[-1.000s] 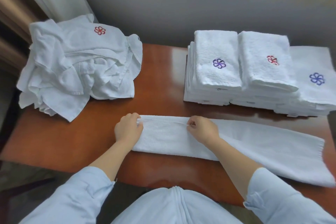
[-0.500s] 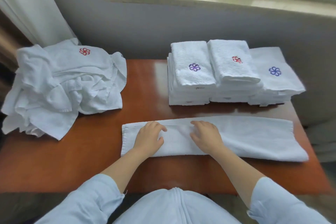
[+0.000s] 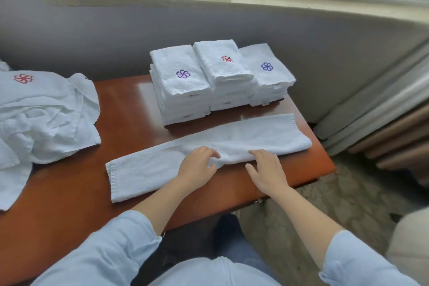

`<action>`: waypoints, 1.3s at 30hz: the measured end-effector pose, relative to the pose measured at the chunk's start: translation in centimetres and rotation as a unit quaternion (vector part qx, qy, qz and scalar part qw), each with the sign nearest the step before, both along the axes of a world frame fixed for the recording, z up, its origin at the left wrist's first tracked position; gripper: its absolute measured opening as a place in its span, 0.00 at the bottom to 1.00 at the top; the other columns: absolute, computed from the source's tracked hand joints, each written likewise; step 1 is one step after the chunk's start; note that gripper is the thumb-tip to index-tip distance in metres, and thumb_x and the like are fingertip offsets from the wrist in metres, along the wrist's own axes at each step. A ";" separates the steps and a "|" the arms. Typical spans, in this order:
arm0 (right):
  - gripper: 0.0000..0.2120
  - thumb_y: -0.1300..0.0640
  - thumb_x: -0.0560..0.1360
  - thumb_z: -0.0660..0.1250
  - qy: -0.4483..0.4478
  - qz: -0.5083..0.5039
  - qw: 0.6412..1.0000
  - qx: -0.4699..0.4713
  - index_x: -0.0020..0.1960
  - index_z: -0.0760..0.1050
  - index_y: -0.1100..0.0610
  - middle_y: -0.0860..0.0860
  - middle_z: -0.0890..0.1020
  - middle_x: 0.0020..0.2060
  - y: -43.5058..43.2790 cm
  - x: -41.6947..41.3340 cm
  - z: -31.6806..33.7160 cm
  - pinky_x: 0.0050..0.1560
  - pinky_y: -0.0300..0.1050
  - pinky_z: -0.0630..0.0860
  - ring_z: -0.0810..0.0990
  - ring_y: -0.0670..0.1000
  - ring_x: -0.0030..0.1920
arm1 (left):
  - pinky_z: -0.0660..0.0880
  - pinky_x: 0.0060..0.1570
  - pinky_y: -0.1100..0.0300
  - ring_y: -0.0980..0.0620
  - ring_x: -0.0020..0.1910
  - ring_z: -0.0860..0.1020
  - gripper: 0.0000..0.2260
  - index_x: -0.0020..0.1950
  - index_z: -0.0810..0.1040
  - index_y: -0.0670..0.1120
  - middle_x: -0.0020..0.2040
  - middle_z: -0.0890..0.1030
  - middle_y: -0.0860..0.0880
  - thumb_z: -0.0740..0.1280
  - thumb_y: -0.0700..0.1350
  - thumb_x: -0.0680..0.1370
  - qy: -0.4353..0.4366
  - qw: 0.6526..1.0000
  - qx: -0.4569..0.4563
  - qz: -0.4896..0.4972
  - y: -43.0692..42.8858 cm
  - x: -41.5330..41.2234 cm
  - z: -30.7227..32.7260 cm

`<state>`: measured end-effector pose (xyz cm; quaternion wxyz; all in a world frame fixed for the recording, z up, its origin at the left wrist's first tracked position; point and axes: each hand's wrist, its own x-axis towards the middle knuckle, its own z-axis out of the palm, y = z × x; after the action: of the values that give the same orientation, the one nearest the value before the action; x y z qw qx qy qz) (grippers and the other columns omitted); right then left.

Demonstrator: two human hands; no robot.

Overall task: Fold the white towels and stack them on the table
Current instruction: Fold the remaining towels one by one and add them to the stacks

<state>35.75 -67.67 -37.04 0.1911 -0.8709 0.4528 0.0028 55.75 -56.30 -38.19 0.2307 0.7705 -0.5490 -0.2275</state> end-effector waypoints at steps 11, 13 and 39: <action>0.19 0.52 0.81 0.60 0.019 0.035 0.999 0.001 0.72 0.69 0.52 0.49 0.73 0.69 -11.0 -4.0 -0.6 0.75 0.53 0.59 0.68 0.51 0.71 | 0.69 0.60 0.58 0.55 0.66 0.71 0.12 0.65 0.74 0.54 0.65 0.75 0.56 0.62 0.50 0.81 -0.021 0.999 0.033 0.010 -9.8 -4.7 -0.4; 0.19 0.53 0.82 0.59 0.035 0.055 0.998 0.005 0.73 0.69 0.51 0.48 0.73 0.69 -13.9 -4.8 -1.2 0.76 0.53 0.58 0.67 0.50 0.71 | 0.68 0.62 0.57 0.54 0.67 0.70 0.14 0.67 0.73 0.54 0.67 0.74 0.56 0.62 0.49 0.81 -0.041 0.997 0.063 0.012 -12.0 -5.6 -1.0; 0.12 0.58 0.76 0.57 0.179 0.163 0.970 0.018 0.57 0.74 0.52 0.50 0.80 0.53 -28.5 -2.1 0.8 0.60 0.52 0.65 0.75 0.55 0.53 | 0.70 0.46 0.57 0.51 0.50 0.74 0.09 0.56 0.72 0.52 0.52 0.75 0.54 0.67 0.52 0.78 -0.024 0.962 0.271 0.033 -24.3 -4.3 0.8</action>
<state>33.67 -96.15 -36.28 0.1193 -0.9145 0.3318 0.1983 51.43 -80.58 -37.36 0.0070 0.8269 -0.4465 -0.3417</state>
